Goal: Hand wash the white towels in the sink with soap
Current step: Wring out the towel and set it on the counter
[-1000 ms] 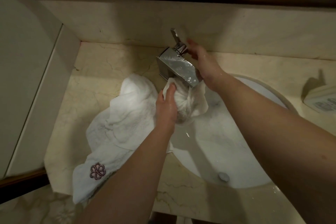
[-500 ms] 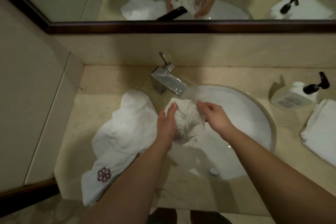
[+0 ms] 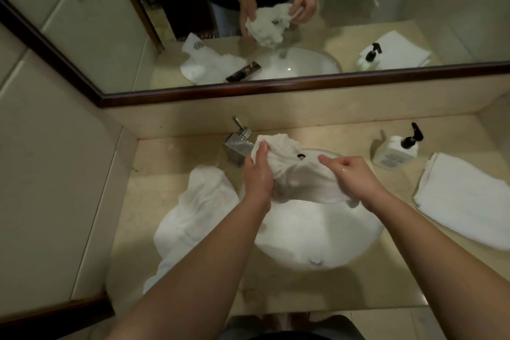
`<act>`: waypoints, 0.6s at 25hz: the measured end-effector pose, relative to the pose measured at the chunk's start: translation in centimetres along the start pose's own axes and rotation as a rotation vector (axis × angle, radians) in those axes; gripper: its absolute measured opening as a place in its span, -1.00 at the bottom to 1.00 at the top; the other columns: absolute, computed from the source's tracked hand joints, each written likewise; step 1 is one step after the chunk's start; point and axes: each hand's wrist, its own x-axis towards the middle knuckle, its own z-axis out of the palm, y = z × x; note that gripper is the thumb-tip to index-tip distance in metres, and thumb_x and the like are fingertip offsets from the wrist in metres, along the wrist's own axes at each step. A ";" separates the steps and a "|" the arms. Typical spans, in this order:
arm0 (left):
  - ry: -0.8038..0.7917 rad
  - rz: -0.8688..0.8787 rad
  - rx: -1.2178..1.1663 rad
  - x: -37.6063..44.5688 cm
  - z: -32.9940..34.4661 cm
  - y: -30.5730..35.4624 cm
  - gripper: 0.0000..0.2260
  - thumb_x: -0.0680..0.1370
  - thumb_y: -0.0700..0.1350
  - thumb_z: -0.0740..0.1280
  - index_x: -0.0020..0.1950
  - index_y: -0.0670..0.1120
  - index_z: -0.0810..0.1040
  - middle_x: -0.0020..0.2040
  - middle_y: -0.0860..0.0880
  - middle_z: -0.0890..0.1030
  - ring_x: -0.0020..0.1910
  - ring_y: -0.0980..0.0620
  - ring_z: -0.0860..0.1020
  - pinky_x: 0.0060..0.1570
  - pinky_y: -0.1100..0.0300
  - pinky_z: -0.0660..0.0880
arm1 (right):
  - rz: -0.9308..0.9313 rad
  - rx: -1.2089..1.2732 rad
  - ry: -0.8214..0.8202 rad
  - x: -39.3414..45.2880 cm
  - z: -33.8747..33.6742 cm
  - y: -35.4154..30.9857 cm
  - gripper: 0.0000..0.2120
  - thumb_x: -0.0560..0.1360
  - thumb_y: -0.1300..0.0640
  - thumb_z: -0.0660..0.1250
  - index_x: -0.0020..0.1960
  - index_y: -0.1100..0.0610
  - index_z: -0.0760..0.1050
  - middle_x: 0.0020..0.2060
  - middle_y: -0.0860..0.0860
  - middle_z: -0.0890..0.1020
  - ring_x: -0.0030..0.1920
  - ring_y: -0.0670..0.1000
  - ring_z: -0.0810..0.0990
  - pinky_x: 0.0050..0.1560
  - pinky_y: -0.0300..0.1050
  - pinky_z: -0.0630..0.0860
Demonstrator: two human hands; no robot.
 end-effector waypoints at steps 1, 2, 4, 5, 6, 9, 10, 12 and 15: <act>-0.007 0.004 0.007 -0.3 0.0 0.8 -0.44 0.59 0.28 0.21 0.52 0.04 0.34 0.37 -0.02 0.46 0.31 -0.08 0.46 0.30 -0.02 0.43 | -0.016 0.000 -0.005 -0.4 -0.6 -0.4 -0.49 0.48 -0.20 0.38 -0.44 0.06 0.25 -0.48 0.00 0.29 -0.43 0.05 0.27 -0.29 -0.08 0.21; -0.021 0.012 0.013 -0.5 0.0 1.5 -0.43 0.59 0.29 0.21 0.52 0.05 0.34 0.37 -0.02 0.46 0.31 -0.08 0.46 0.31 -0.03 0.42 | -0.034 0.010 0.004 -0.9 -1.1 -0.9 -0.52 0.51 -0.17 0.35 -0.45 0.07 0.36 -0.49 -0.09 0.40 -0.44 0.04 0.38 -0.29 -0.09 0.29; -0.058 0.043 0.028 -0.6 0.0 2.5 -0.42 0.56 0.33 0.23 0.49 0.07 0.38 0.35 0.00 0.50 0.28 -0.06 0.48 0.31 -0.05 0.44 | -0.085 0.090 0.025 -1.7 -1.3 -2.5 -0.65 0.57 -0.11 0.30 -0.23 0.12 0.60 -0.31 -0.11 0.61 -0.27 -0.06 0.57 -0.18 -0.19 0.44; -0.075 0.061 0.046 -0.7 0.1 2.8 -0.39 0.52 0.37 0.23 0.48 0.09 0.40 0.34 0.01 0.52 0.26 -0.05 0.50 0.31 -0.06 0.45 | -0.108 0.123 0.028 -1.8 -1.2 -3.2 -0.65 0.58 -0.11 0.28 -0.06 0.18 0.60 -0.21 -0.04 0.62 -0.19 -0.04 0.56 -0.14 -0.19 0.44; -0.089 0.075 0.058 -0.9 0.3 3.0 -0.35 0.48 0.40 0.24 0.47 0.10 0.40 0.33 0.01 0.53 0.25 -0.05 0.51 0.30 -0.08 0.46 | -0.120 0.135 0.022 -2.0 -1.2 -4.0 -0.63 0.58 -0.14 0.27 0.06 0.18 0.56 -0.13 0.01 0.62 -0.14 -0.01 0.55 -0.13 -0.15 0.44; -0.075 0.096 0.029 -1.5 0.8 3.5 -0.25 0.39 0.45 0.23 0.49 0.09 0.37 0.34 -0.02 0.52 0.26 -0.08 0.51 0.30 -0.15 0.46 | -0.119 -0.010 -0.057 -2.3 -1.3 -5.3 -0.56 0.53 -0.20 0.31 0.21 0.12 0.52 0.00 0.01 0.63 -0.06 0.03 0.60 -0.08 -0.06 0.52; -0.067 0.091 -0.006 -1.5 0.9 3.6 -0.27 0.41 0.44 0.23 0.49 0.09 0.36 0.34 -0.03 0.52 0.27 -0.09 0.50 0.30 -0.15 0.46 | -0.100 -0.047 -0.070 -2.4 -1.5 -5.6 -0.52 0.52 -0.19 0.34 0.22 0.18 0.54 -0.01 0.03 0.62 -0.08 0.06 0.61 -0.07 -0.02 0.53; -0.070 0.077 -0.122 -1.4 1.0 3.7 -0.38 0.51 0.38 0.23 0.47 0.08 0.38 0.33 -0.04 0.53 0.25 -0.08 0.52 0.29 -0.13 0.48 | -0.105 -0.034 -0.081 -2.4 -2.4 -6.0 -0.67 0.53 -0.09 0.37 -0.01 0.21 0.60 -0.22 0.04 0.57 -0.23 0.04 0.52 -0.24 -0.07 0.42; -0.109 0.045 -0.327 -1.4 1.0 3.6 -0.47 0.57 0.31 0.24 0.45 0.06 0.40 0.31 -0.06 0.57 0.23 -0.07 0.56 0.26 -0.08 0.51 | -0.084 0.036 -0.067 -1.9 -3.4 -5.8 -0.69 0.56 0.13 0.23 -0.35 0.06 0.49 -0.44 -0.04 0.48 -0.31 0.04 0.38 -0.29 -0.10 0.30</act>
